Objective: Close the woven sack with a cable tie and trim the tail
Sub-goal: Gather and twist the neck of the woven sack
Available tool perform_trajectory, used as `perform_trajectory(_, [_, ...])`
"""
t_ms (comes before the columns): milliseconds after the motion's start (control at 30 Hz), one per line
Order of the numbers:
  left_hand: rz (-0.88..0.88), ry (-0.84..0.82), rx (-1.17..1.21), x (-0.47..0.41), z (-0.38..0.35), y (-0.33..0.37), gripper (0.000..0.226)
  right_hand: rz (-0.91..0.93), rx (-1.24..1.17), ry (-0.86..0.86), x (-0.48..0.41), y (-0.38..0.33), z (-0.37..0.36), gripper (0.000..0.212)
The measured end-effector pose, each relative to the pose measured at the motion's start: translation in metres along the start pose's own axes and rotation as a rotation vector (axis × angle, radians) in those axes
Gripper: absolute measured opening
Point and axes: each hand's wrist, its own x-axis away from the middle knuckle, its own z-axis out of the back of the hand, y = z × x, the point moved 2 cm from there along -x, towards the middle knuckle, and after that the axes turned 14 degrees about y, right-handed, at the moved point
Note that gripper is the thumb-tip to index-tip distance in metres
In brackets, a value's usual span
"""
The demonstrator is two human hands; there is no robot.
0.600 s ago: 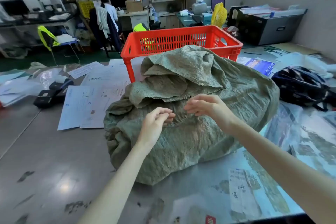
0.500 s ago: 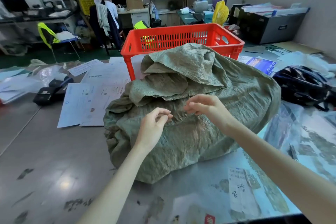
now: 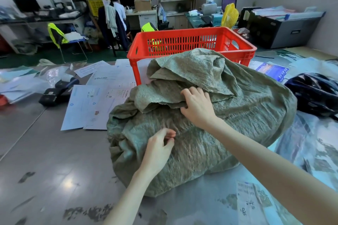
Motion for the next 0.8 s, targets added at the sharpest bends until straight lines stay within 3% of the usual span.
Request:
perform_trajectory(67, [0.024, 0.013, 0.019, -0.001, 0.001, -0.003, 0.016, -0.016, 0.114, -0.036, -0.007, 0.0, -0.006, 0.042])
perform_trajectory(167, [0.073, 0.023, 0.054, -0.002, 0.001, -0.006, 0.017, 0.034, 0.174, -0.019, -0.009, 0.001, -0.01, 0.026])
perform_trajectory(267, [0.147, 0.046, 0.143, -0.001, 0.003, -0.003, 0.019, 0.073, 0.031, 0.042, -0.006, 0.004, -0.009, 0.018])
perform_trajectory(400, [0.334, 0.052, 0.472, -0.002, 0.006, 0.004, 0.03, 0.093, -0.161, 0.11, 0.008, 0.011, 0.002, 0.01])
perform_trajectory(633, [0.693, 0.016, 1.123, 0.005, 0.005, 0.03, 0.069, 0.113, -0.265, -0.025, 0.037, 0.022, 0.028, 0.011])
perform_trajectory(800, [0.851, 0.015, 1.296, 0.0, 0.002, 0.041, 0.063, 0.182, -0.341, -0.145, 0.06, 0.015, 0.045, 0.015])
